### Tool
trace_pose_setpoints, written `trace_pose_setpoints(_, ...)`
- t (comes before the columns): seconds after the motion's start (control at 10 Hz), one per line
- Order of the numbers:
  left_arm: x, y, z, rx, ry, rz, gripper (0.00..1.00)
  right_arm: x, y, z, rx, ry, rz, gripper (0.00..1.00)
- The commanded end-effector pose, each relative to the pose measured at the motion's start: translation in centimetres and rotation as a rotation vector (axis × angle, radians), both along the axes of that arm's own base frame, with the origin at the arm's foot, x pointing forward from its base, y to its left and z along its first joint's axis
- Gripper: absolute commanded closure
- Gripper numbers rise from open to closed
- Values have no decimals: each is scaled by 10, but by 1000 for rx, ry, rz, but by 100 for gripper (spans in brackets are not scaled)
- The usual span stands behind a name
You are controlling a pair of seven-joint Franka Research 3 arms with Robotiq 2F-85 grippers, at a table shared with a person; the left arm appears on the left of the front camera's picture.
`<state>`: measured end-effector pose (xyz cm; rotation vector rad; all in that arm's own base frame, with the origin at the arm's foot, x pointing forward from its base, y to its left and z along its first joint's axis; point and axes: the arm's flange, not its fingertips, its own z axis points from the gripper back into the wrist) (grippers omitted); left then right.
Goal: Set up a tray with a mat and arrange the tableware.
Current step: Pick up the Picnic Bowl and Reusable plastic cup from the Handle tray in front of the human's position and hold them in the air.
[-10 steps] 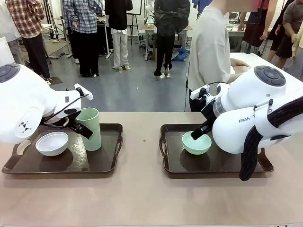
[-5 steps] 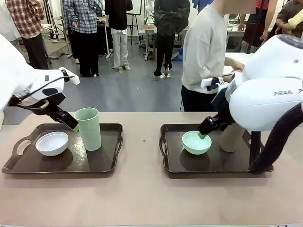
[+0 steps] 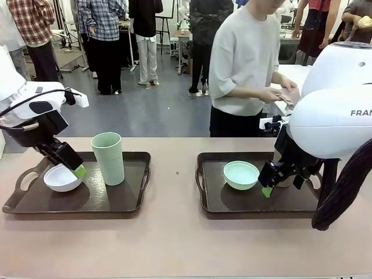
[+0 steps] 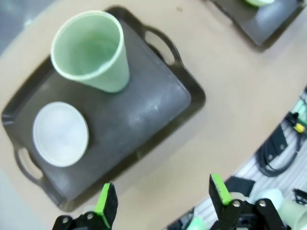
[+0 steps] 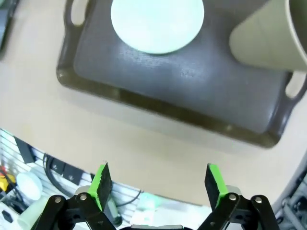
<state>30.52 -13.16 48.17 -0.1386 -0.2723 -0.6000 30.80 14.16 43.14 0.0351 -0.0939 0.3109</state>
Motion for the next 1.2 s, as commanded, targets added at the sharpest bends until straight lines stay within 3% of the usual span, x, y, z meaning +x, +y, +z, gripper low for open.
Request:
trace_pose_setpoints(0.0, 8, -2, -1, -5, -45, -17, 0, 10, -4, -1, 21, -30, 25, 0)
trace_pose_setpoints(0.3, 8, -2, -1, -5, -45, -17, 0, 10, -4, -1, 21, -30, 25, 0)
trace_pose_setpoints(0.6, -6, 21, 5, -72, 78, -28, 0, -2, -33, 3, 23, 54, -26, 0)
trace_pose_setpoints(0.8, -20, 52, 16, -215, 130, -44, 0, -24, -78, 19, 157, 72, -52, 0)
trace_pose_setpoints(1.1, -11, 110, 25, -540, 104, -12, 0, -44, -168, 45, 546, 48, -103, 0)
